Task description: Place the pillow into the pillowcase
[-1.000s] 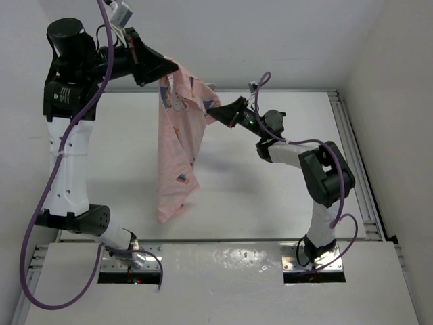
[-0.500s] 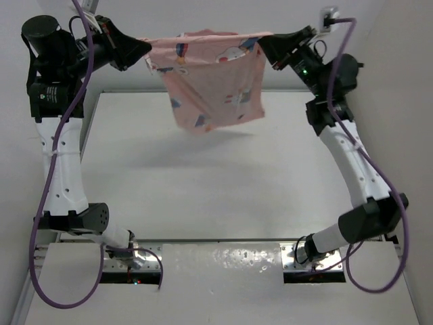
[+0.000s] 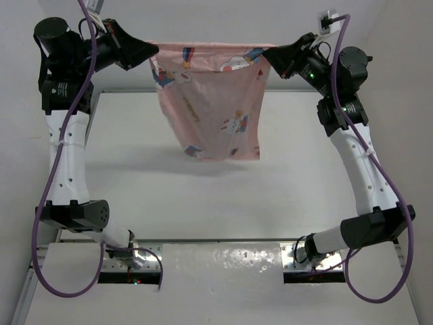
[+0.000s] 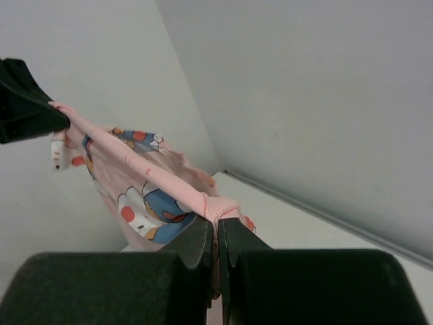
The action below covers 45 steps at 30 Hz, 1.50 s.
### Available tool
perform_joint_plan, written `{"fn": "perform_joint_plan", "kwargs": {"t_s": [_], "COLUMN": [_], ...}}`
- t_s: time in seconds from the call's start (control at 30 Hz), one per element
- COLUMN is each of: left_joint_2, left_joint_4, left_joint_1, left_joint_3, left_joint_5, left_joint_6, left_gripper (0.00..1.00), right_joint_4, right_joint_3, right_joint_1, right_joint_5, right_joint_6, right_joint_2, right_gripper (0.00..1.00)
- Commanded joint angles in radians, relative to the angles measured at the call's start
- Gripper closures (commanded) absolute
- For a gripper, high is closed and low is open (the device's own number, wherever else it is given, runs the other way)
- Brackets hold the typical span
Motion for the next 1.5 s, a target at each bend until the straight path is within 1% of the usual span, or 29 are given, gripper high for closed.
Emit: {"fn": "perform_joint_plan", "kwargs": {"t_s": [0.0,0.1,0.17,0.2,0.3,0.33,0.37,0.47,0.5,0.53,0.57,0.6,0.67,0.73,0.83,0.87,0.93,1.0,1.1,1.17,1.2,1.23,1.27,1.3,1.33,1.37,1.4,1.43,1.47], "left_joint_2": [-0.039,-0.027,-0.009,0.01,0.036,0.037,0.038,0.039,0.024,0.013,0.002,-0.016,-0.022,-0.028,-0.048,-0.058,-0.059,-0.061,-0.047,-0.033,-0.025,-0.016,0.004,0.019,0.054,0.08,0.112,0.193,0.243], "left_joint_4": [0.072,0.076,0.108,0.124,0.23,0.259,0.298,0.311,0.297,0.278,0.236,0.219,0.192,0.185,0.231,0.25,0.297,0.307,0.294,0.241,0.216,0.154,0.129,0.11,0.1,0.101,0.101,0.084,0.064], "left_joint_1": [0.047,0.038,0.036,0.047,0.08,0.09,0.099,0.128,0.119,0.108,0.099,0.084,0.082,0.102,0.117,0.124,0.127,0.121,0.117,0.116,0.113,0.108,0.096,0.091,0.091,0.091,0.091,0.099,0.104], "left_joint_3": [-0.019,-0.102,-0.096,-0.048,0.072,0.135,0.16,0.18,0.153,0.111,0.021,-0.018,-0.053,-0.029,0.049,0.089,0.126,0.169,0.16,0.123,0.1,0.055,0.031,0.004,-0.047,-0.061,-0.059,-0.002,0.06], "left_joint_5": [-0.066,-0.065,-0.048,-0.027,0.004,0.006,0.006,0.023,0.024,0.021,0.015,0.009,0.009,0.03,0.082,0.122,0.162,0.193,0.19,0.152,0.127,0.1,0.036,0.003,-0.054,-0.081,-0.101,-0.118,-0.143], "left_joint_6": [0.043,0.052,0.022,0.005,-0.08,-0.096,-0.127,-0.163,-0.15,-0.097,-0.068,-0.043,-0.011,-0.02,-0.057,-0.075,-0.135,-0.158,-0.155,-0.117,-0.051,-0.016,0.02,0.061,0.07,0.074,0.072,0.072,0.063], "left_gripper": [1.0,1.0,1.0,1.0,1.0,1.0,1.0,1.0,1.0,1.0,1.0,1.0,1.0,1.0,1.0,1.0,1.0,1.0,1.0,1.0,1.0,1.0,1.0,1.0,1.0,1.0,1.0,1.0,1.0], "right_joint_4": [0.116,0.039,-0.021,-0.045,-0.082,-0.078,-0.069,-0.004,-0.001,-0.016,-0.041,-0.064,-0.111,-0.118,-0.086,-0.064,0.032,0.088,0.108,0.096,0.07,0.048,0.021,-0.059,-0.119,-0.181,-0.308,-0.364,-0.407], "right_joint_3": [0.014,0.032,0.088,0.175,0.324,0.341,0.342,0.242,0.183,0.161,0.15,0.139,0.132,0.119,0.118,0.087,0.037,-0.034,-0.097,-0.089,-0.077,-0.059,0.005,0.05,0.179,0.267,0.356,0.462,0.669], "right_joint_1": [-0.039,-0.036,-0.041,-0.053,-0.071,-0.074,-0.074,-0.076,-0.076,-0.076,-0.074,-0.07,-0.064,-0.045,-0.027,-0.019,-0.015,-0.015,-0.013,-0.013,-0.013,-0.013,-0.015,-0.021,-0.025,-0.028,-0.034,-0.054,-0.065], "right_joint_5": [0.074,0.048,0.052,0.058,0.081,0.091,0.101,0.117,0.115,0.111,0.111,0.111,0.098,0.092,0.04,0.022,-0.004,-0.009,-0.008,-0.006,-0.004,-0.003,-0.003,0.008,0.023,0.04,0.076,0.1,0.11], "right_joint_6": [-0.048,-0.036,-0.035,-0.039,-0.067,-0.077,-0.084,-0.095,-0.095,-0.097,-0.101,-0.104,-0.121,-0.146,-0.14,-0.125,-0.1,-0.092,-0.088,-0.086,-0.089,-0.089,-0.097,-0.104,-0.127,-0.134,-0.135,-0.122,-0.073], "right_joint_2": [-0.102,-0.031,0.008,0.034,0.043,0.024,0.008,-0.07,-0.079,-0.082,-0.073,-0.066,-0.062,-0.098,-0.185,-0.246,-0.309,-0.384,-0.395,-0.357,-0.293,-0.25,-0.201,-0.084,-0.014,0.06,0.139,0.298,0.371], "right_gripper": [1.0,1.0,1.0,1.0,1.0,1.0,1.0,1.0,1.0,1.0,1.0,1.0,1.0,1.0,1.0,1.0,1.0,1.0,1.0,1.0,1.0,1.0,1.0,1.0,1.0,1.0,1.0,1.0,1.0]}}
